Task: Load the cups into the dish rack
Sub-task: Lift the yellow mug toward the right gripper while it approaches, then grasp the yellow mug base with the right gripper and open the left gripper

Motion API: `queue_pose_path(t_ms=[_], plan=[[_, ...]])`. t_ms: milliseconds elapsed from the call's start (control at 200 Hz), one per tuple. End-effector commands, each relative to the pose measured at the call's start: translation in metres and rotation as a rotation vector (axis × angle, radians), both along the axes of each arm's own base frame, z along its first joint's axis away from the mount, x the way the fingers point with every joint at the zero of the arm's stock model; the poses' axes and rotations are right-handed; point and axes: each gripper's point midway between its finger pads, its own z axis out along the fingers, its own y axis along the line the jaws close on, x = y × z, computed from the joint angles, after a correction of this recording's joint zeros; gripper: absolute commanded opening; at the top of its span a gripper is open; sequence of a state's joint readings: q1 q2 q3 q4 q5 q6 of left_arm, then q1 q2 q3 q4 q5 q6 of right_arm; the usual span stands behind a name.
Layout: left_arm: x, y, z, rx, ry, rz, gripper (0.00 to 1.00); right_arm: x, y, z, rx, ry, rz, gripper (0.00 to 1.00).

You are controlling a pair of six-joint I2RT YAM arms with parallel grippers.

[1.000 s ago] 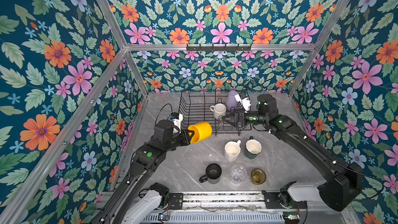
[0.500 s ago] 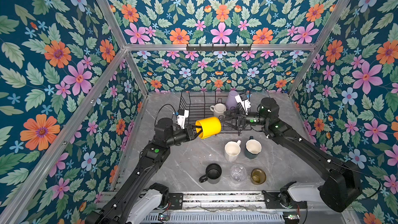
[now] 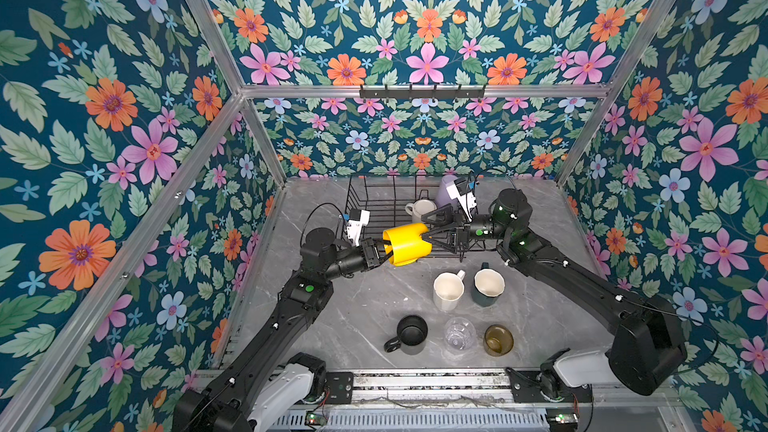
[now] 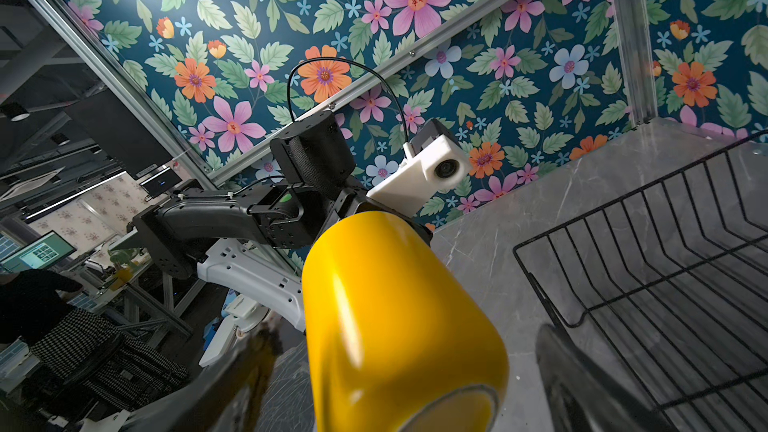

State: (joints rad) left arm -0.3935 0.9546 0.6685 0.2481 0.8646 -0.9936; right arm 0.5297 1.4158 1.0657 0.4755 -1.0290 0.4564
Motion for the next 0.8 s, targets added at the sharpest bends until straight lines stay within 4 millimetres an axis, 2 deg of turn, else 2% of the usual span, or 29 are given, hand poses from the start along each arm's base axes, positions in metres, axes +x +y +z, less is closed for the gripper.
queue_pose_path(t_ms=[0,285,560,795], plan=[[-0.004,-0.002,0.026,-0.062,-0.087,-0.026,0.0,-0.011,0.009,0.003,0.002,-0.059,0.059,0.97],[-0.006,-0.001,0.027,-0.076,-0.088,-0.03,0.0,-0.028,0.034,-0.01,-0.027,-0.037,0.145,0.96],[-0.008,-0.002,0.027,-0.086,-0.084,-0.039,0.0,-0.031,0.04,-0.011,-0.027,-0.028,0.171,0.95],[-0.009,-0.002,0.025,-0.092,-0.079,-0.045,0.0,-0.032,0.043,-0.011,-0.027,-0.022,0.188,0.9]])
